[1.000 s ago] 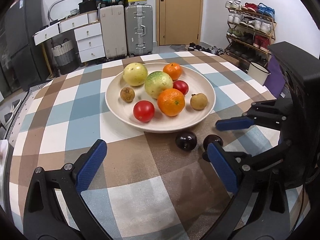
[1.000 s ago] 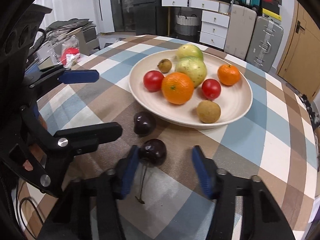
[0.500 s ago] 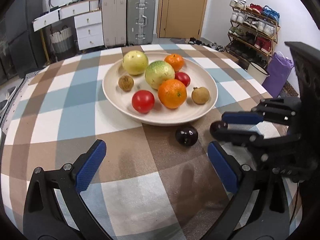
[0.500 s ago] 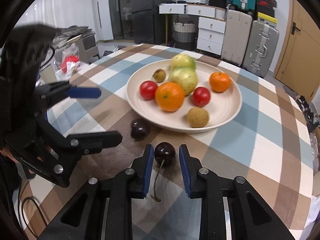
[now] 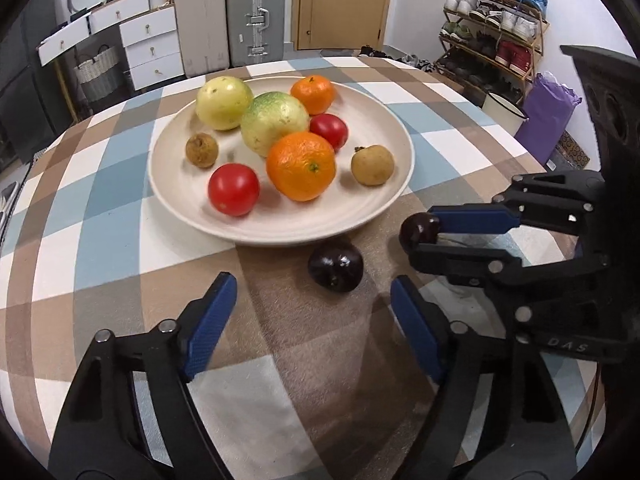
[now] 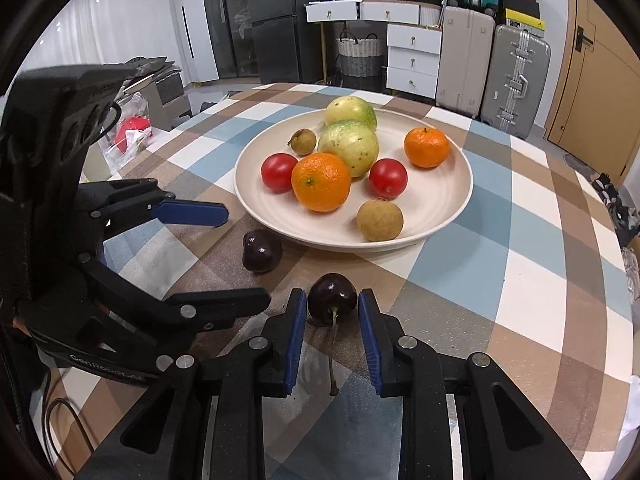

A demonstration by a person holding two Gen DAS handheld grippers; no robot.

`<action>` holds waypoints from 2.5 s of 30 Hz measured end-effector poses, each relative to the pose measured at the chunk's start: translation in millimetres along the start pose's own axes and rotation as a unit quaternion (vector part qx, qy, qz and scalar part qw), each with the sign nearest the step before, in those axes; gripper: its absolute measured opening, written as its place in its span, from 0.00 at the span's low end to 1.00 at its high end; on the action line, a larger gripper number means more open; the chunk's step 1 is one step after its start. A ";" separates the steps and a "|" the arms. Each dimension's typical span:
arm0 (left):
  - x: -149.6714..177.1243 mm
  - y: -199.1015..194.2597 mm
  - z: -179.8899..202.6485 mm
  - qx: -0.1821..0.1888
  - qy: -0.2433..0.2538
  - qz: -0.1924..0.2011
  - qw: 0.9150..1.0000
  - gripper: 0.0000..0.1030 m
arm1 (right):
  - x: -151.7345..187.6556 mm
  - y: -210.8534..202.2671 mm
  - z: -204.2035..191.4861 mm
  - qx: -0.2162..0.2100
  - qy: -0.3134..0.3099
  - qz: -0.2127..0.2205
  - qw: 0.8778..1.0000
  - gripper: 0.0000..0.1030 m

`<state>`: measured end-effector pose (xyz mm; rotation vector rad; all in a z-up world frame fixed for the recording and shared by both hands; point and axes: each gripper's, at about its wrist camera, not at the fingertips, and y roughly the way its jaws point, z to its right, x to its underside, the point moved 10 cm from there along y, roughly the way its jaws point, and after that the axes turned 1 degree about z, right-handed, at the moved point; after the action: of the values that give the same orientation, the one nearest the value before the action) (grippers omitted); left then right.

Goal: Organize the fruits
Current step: 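Grasp a dark plum with the right gripper while the left gripper grasps the other plum, then lower both dark plums onto the plate and open both grippers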

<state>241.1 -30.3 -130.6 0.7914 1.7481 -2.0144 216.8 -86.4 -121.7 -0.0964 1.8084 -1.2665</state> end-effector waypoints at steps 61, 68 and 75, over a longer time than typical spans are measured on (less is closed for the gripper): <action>-20.2 -74.4 -28.8 0.007 -0.049 0.127 0.991 0.24 | -29.0 -42.1 19.8 0.017 0.028 0.104 0.994 0.25; -32.9 -82.4 -46.3 -0.007 -0.072 0.141 0.987 0.24 | -37.0 -49.2 26.9 0.028 0.045 0.123 0.991 0.25; -47.6 -87.7 -54.0 -0.026 -0.071 0.147 0.986 0.24 | -53.2 -55.2 34.7 0.030 0.058 0.129 0.989 0.25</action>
<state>235.1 33.4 -36.8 0.8141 1.4997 -1.7768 250.3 -109.8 -48.1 0.2433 1.8123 -1.1589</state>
